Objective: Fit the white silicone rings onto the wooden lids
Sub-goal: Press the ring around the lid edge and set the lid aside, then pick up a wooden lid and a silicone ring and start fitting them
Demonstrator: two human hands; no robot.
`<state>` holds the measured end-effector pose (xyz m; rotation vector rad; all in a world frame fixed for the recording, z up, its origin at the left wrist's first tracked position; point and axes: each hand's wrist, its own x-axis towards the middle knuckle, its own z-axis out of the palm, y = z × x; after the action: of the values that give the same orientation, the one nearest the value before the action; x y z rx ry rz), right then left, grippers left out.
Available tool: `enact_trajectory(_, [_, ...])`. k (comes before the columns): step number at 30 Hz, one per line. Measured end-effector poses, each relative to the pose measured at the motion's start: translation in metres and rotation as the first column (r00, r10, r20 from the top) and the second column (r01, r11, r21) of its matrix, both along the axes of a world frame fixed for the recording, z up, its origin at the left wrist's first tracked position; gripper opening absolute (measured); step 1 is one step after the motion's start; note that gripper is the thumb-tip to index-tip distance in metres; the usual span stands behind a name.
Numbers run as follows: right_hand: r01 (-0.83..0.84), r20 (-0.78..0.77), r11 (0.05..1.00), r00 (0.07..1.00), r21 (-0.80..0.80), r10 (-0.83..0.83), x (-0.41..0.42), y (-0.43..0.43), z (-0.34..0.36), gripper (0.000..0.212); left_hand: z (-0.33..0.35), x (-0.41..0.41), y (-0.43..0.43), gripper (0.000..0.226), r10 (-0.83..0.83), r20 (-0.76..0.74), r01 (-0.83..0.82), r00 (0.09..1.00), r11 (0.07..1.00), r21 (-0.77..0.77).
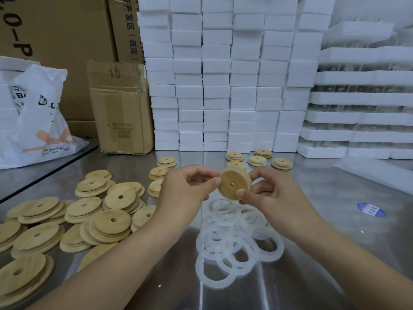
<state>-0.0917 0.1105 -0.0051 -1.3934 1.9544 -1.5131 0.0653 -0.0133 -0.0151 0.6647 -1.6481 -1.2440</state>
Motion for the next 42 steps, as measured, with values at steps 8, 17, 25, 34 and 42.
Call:
enact_trajectory(8, [-0.017, 0.141, 1.000, 0.990, -0.005, 0.017, -0.002, 0.000, 0.001, 0.014, -0.003, -0.002, 0.006, 0.016, -0.051, -0.015, 0.053, 0.999, 0.992, 0.118])
enact_trajectory(17, [0.276, 0.101, 0.961, 0.956, 0.018, -0.276, -0.048, -0.001, -0.010, 0.017, -0.004, -0.004, 0.012, 0.023, -0.099, 0.098, 0.084, 0.990, 0.985, 0.151])
enact_trajectory(25, [0.509, -0.341, 0.795, 0.849, 0.329, -0.403, -0.099, 0.015, -0.025, 0.027, -0.009, -0.005, 0.010, 0.028, 0.000, 0.277, 0.002, 0.961, 1.000, -0.008])
enact_trajectory(34, [0.300, -0.286, 0.919, 0.932, 0.255, -0.224, -0.083, 0.007, -0.026, 0.050, 0.007, 0.021, -0.026, 0.023, 0.359, 0.380, -0.171, 0.852, 0.878, -0.446])
enact_trajectory(42, [0.255, -0.388, 0.941, 0.909, 0.224, -0.154, -0.078, 0.001, -0.035, 0.020, 0.007, 0.045, -0.045, 0.029, 0.582, 0.767, -0.045, 0.270, 0.803, -0.594])
